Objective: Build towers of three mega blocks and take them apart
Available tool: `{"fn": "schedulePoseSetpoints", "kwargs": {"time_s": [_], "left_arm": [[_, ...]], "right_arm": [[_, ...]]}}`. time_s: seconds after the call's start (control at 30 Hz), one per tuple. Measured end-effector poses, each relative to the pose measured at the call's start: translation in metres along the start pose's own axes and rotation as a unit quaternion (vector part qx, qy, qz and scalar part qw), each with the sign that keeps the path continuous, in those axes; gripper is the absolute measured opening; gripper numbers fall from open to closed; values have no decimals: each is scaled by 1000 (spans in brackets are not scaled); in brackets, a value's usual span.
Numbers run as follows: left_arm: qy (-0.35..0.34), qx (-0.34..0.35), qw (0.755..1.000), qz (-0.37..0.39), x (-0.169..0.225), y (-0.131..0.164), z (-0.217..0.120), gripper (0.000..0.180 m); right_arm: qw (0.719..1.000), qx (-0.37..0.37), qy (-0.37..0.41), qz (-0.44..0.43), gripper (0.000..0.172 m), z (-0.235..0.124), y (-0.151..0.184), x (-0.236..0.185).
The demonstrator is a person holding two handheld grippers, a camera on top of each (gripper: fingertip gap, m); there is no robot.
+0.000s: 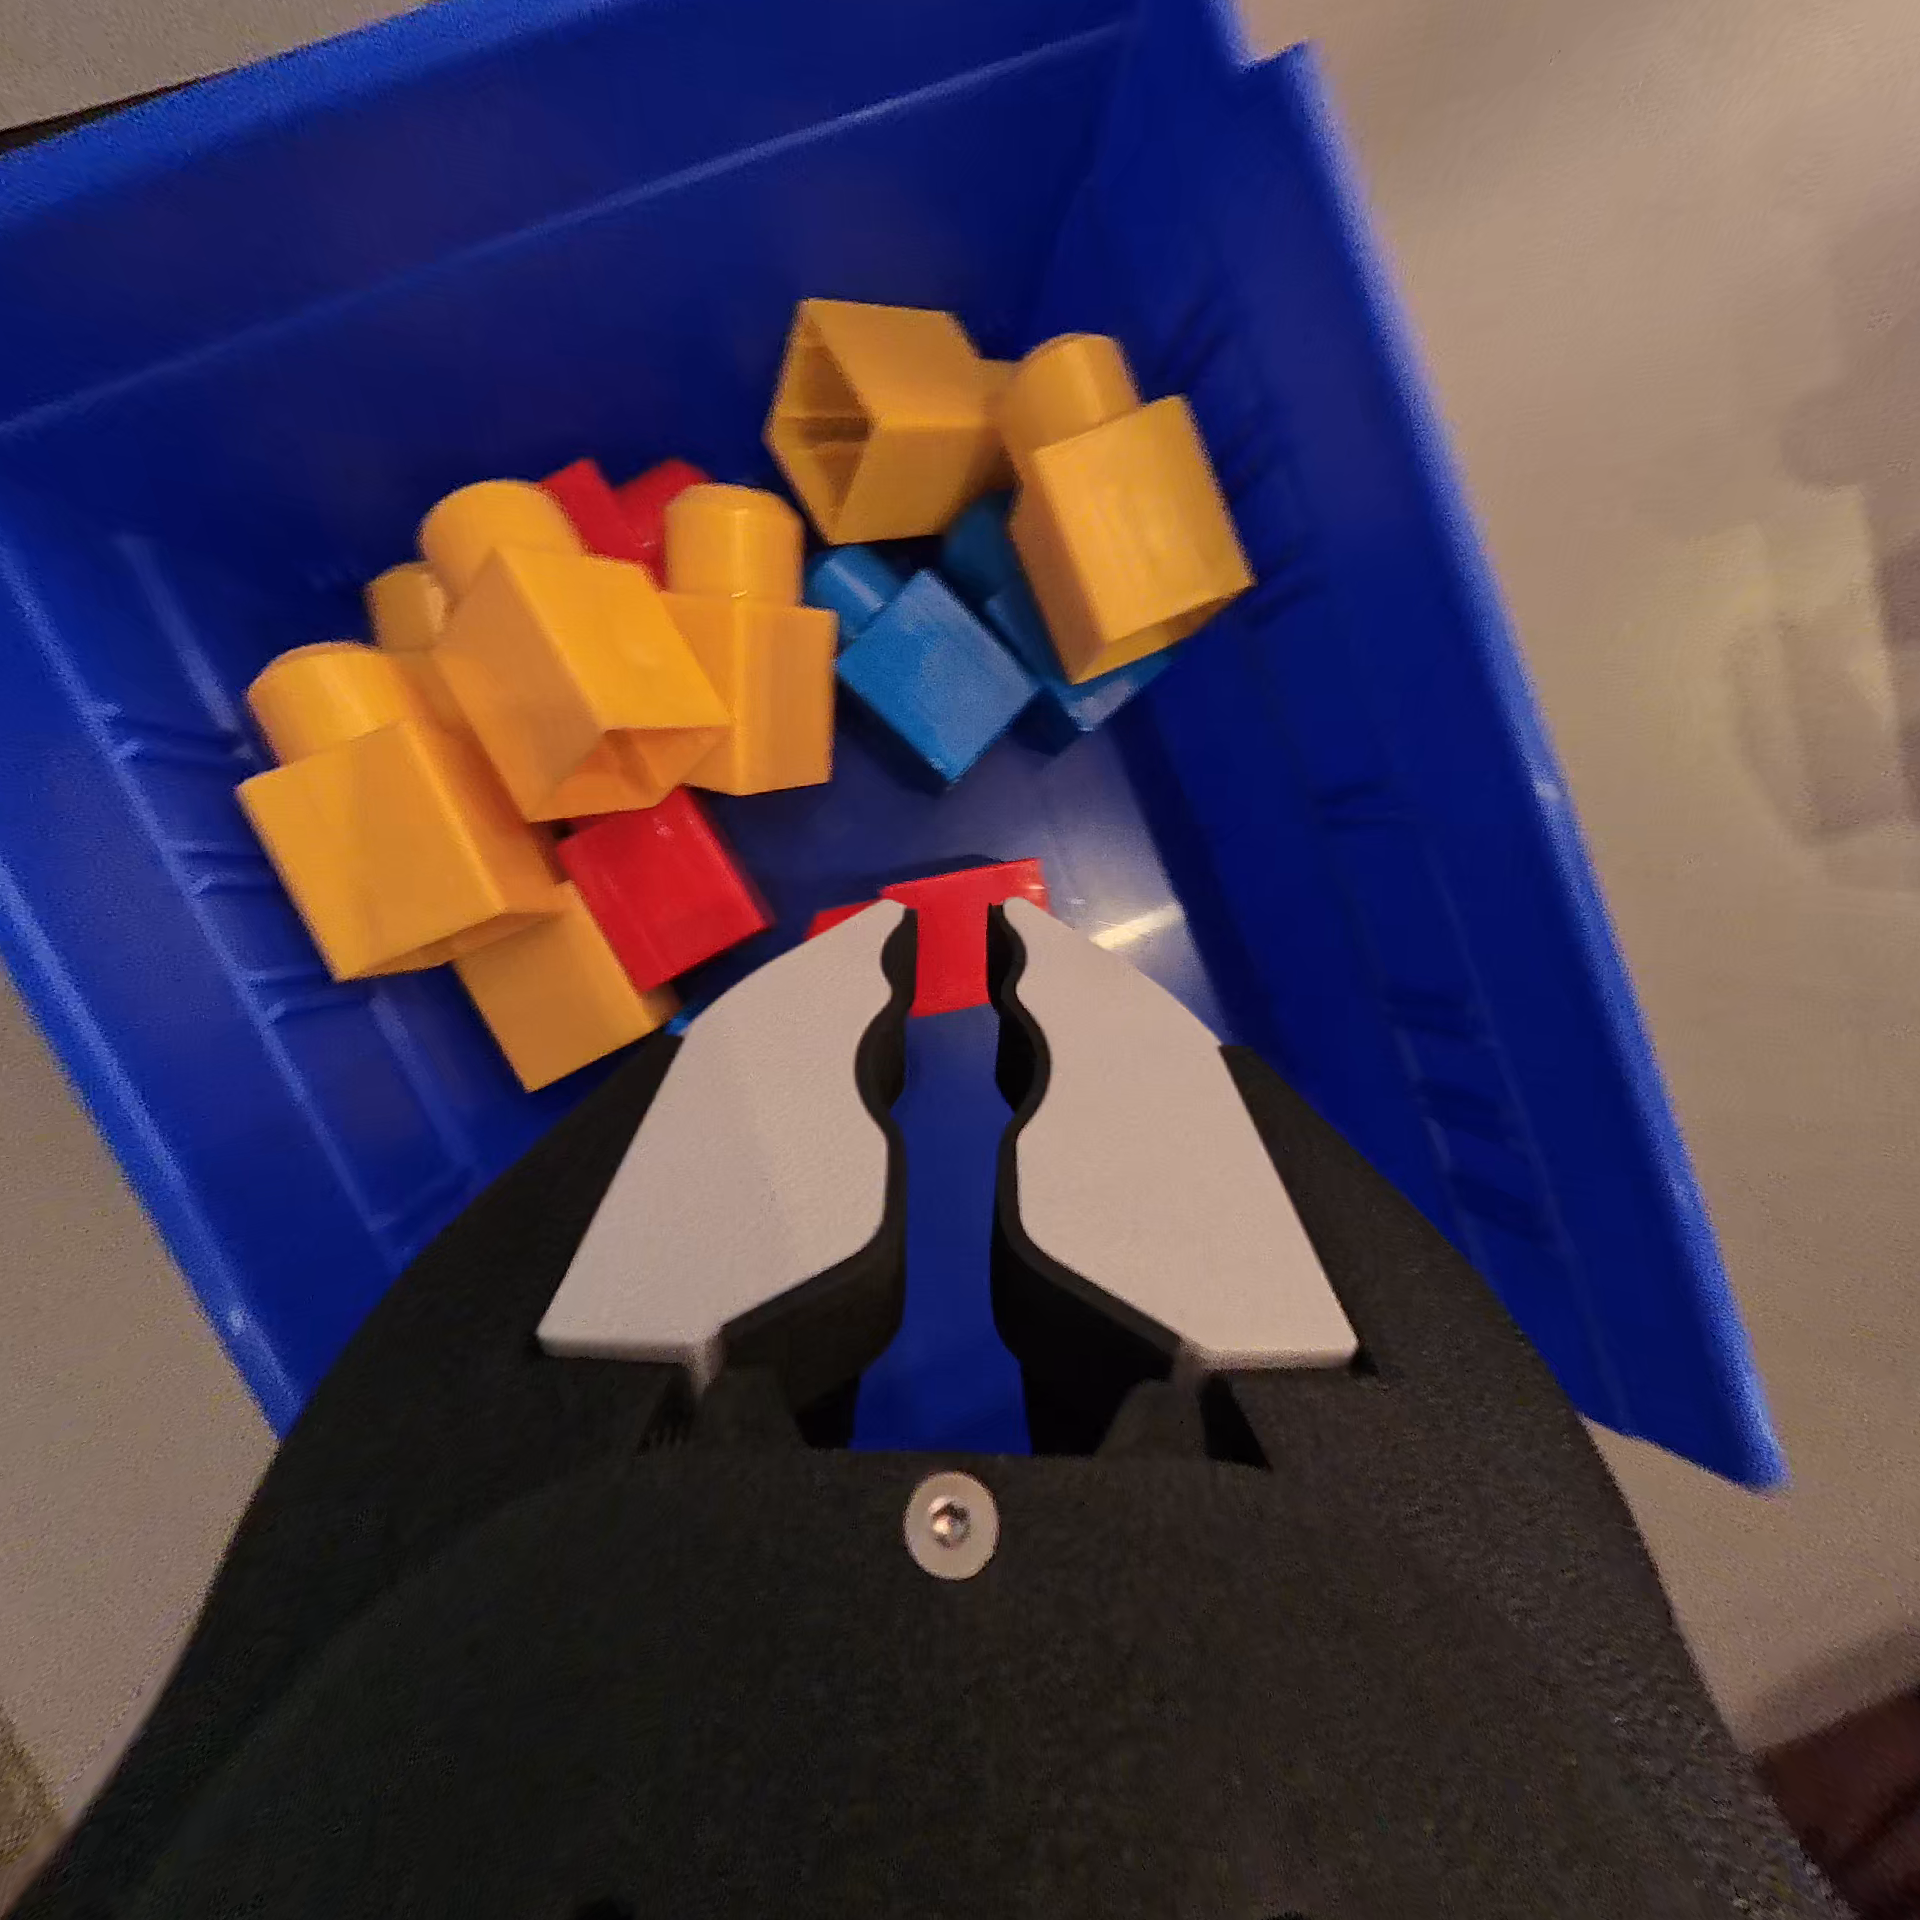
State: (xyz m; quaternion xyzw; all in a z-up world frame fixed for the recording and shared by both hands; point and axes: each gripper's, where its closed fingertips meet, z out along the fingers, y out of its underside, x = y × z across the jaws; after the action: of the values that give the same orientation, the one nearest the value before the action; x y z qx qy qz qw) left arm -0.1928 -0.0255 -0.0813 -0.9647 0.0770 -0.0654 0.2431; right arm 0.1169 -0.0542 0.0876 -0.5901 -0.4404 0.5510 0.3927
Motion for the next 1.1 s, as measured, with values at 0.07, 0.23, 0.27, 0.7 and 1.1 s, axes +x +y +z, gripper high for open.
{"fn": "schedulePoseSetpoints", "kwargs": {"time_s": [0.07, 0.23, 0.27, 0.7, 1.1], "left_arm": [[-40, 17, 999, -25, -12, 5, 4, 6], [-28, 150, 982, -112, -7, 1, -7, 0], [-25, 181, 976, -122, -3, -3, -15, 1], [151, 594, 765, -196, 56, -56, -142, 41], [-22, 569, 821, 38, 118, -51, -205, 50]], "right_arm": [[1000, -1, 4, -5, 36, -2, -1, -1], [999, -8, 26, -36, 36, -8, -5, 2], [999, -10, 27, -42, 36, -9, -6, 2], [994, -16, 23, -105, 36, -29, -14, -17], [991, -53, 48, -116, 36, -27, -4, -8]]}}
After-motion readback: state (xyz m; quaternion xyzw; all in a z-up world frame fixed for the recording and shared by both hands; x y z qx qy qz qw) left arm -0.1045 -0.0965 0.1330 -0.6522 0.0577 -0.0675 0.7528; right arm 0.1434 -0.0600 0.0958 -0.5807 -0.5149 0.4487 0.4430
